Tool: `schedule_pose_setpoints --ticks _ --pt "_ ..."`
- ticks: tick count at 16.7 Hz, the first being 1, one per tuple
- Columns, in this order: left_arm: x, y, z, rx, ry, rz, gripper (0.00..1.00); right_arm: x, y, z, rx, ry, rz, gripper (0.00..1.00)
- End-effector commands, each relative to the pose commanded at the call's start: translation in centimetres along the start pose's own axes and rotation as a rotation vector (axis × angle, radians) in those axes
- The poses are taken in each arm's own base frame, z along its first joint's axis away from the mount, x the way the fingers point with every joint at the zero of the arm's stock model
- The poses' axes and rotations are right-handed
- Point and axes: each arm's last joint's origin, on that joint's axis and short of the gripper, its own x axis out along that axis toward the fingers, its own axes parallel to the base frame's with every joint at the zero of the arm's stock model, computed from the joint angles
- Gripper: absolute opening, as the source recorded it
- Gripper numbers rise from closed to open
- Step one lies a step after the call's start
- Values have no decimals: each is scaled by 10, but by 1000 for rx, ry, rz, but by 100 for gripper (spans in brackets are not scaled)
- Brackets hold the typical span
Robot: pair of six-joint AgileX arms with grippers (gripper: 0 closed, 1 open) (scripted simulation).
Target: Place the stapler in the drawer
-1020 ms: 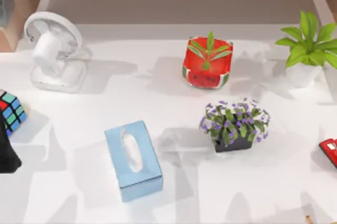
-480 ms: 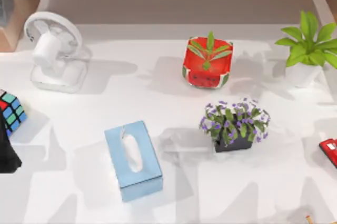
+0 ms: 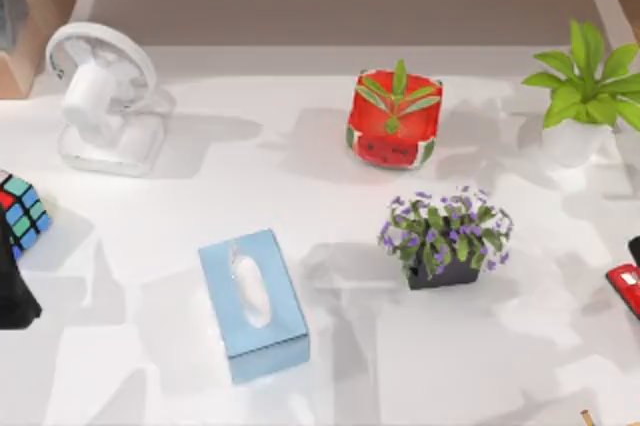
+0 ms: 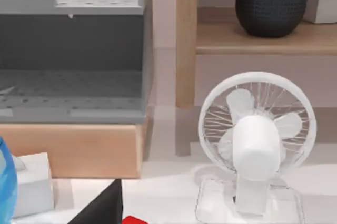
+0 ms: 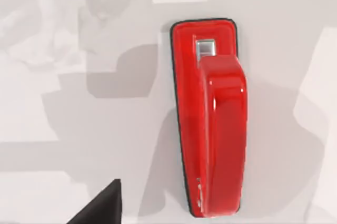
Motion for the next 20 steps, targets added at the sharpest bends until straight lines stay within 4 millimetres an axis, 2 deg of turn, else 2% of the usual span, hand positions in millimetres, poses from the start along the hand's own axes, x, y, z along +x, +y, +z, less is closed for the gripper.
schedule_pose_setpoints --ticks 4,7,13,20 --pt "0 0 0 0 0 0 100 23 -3 28 -57 196 60 100" --pt "0 0 0 0 0 0 100 33 -4 38 -77 261 83 100" --pt "0 0 0 0 0 0 100 34 -5 38 -74 264 83 100" --pt "0 0 0 0 0 0 100 78 0 27 -79 262 84 100"
